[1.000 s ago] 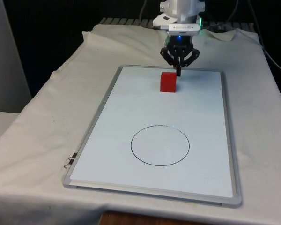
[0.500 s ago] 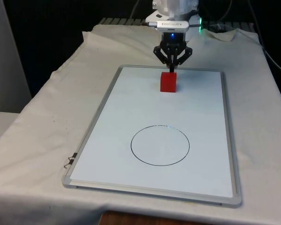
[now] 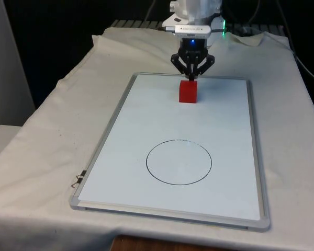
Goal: Push the cube into the marked area.
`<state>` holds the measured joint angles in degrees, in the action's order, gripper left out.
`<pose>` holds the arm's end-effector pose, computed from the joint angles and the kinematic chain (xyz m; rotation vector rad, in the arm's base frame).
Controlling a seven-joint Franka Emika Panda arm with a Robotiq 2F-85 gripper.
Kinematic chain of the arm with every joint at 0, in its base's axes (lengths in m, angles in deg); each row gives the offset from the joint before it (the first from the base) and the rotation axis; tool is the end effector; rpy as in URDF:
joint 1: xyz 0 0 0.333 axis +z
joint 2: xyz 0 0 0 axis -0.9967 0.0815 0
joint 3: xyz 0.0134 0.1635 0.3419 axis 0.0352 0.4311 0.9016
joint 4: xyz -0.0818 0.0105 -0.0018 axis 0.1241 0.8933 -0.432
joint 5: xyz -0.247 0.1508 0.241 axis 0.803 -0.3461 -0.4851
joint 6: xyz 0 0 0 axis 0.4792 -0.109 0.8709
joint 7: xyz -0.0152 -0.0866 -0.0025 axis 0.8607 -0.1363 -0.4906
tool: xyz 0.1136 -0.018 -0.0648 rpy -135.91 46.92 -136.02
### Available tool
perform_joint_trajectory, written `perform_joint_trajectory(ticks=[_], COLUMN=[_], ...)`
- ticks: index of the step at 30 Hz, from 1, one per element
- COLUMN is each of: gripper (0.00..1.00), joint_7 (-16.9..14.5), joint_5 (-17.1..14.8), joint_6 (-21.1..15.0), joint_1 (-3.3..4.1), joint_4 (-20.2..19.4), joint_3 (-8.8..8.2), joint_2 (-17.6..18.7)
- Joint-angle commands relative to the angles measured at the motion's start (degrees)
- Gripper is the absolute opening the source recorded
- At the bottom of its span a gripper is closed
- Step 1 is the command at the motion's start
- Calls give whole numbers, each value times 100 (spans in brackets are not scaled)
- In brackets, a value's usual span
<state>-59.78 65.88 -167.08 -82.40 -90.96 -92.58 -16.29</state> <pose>0.4494 -0.0207 0.2560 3.1245 0.0683 -0.0489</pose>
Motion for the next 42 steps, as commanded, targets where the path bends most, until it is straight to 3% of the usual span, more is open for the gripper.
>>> perform_joint_trajectory(ticks=[1,21,22,29,30,31,38,39,40,42], gripper=[0,0,0,0,0,0,0,0,0,0], joint_7=[-6,-264,-201,-315,-212,-321,-338,-212,-338,-332], joint_5=[29,-63,0,-138,-11,-143,-183,-29,-189,-206], joint_6=[11,-6,11,6,11,6,17,11,17,34], joint_1=[6,-29,0,-63,-11,-69,-97,-34,-97,-97], joint_4=[52,567,539,831,814,865,1129,1077,1157,1243], joint_3=[0,17,-17,40,-23,46,69,-23,69,74], joint_2=[46,378,344,533,521,550,716,682,733,785])
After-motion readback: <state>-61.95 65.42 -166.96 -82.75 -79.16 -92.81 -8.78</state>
